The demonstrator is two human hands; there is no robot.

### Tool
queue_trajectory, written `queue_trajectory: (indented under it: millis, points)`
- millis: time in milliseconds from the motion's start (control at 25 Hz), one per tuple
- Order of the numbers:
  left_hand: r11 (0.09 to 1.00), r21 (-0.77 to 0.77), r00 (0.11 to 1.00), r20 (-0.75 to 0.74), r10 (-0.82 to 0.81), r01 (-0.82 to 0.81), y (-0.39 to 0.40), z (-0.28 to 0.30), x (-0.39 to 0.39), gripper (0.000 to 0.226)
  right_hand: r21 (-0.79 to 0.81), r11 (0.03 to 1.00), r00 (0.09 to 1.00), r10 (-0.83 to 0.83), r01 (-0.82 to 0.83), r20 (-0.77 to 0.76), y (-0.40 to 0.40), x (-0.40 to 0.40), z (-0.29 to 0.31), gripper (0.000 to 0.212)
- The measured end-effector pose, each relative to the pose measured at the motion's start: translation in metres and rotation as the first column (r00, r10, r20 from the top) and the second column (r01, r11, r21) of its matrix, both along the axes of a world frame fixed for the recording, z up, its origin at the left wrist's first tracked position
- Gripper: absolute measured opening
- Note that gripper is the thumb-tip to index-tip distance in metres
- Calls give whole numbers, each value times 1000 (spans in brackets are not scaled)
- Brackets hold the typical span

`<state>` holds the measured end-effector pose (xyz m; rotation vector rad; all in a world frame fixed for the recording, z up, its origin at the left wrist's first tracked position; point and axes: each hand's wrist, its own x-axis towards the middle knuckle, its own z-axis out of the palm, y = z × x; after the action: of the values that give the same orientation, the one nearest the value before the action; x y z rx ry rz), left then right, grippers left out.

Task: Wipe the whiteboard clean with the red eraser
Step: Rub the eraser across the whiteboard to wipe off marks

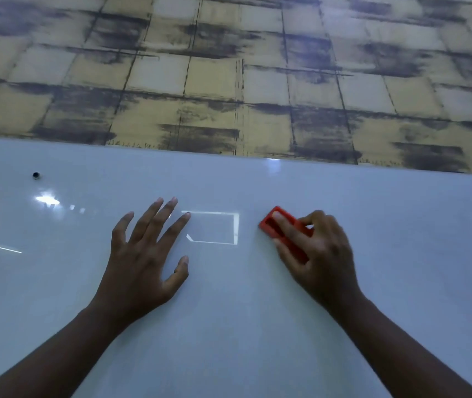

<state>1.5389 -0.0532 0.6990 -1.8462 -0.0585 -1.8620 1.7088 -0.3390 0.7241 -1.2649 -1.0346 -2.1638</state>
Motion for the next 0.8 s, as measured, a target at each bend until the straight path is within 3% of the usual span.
queue_trajectory:
  millis: [200,400,560,680,800]
  points:
    - [999,-40,1000,4,-29,30,6,1,9,74,329,942,975,133,-69,-176,19,-6,5,43]
    - [998,-40,999,-12,-52,52,12,3,10,76,-59,998,999,35,-35,-1,82,-46,-35,47]
    - [997,-40,998,-10,-69,69,12,2,11,76,-161,987,997,-18,31,81,69,-43,-20,46]
    - [995,-42,996,7,-90,90,12,3,10,74,-125,991,998,-35,42,57,37,-22,13,44]
    - [995,-36,996,22,-91,92,11,1,12,73,127,991,997,-22,32,-79,-14,8,38,44]
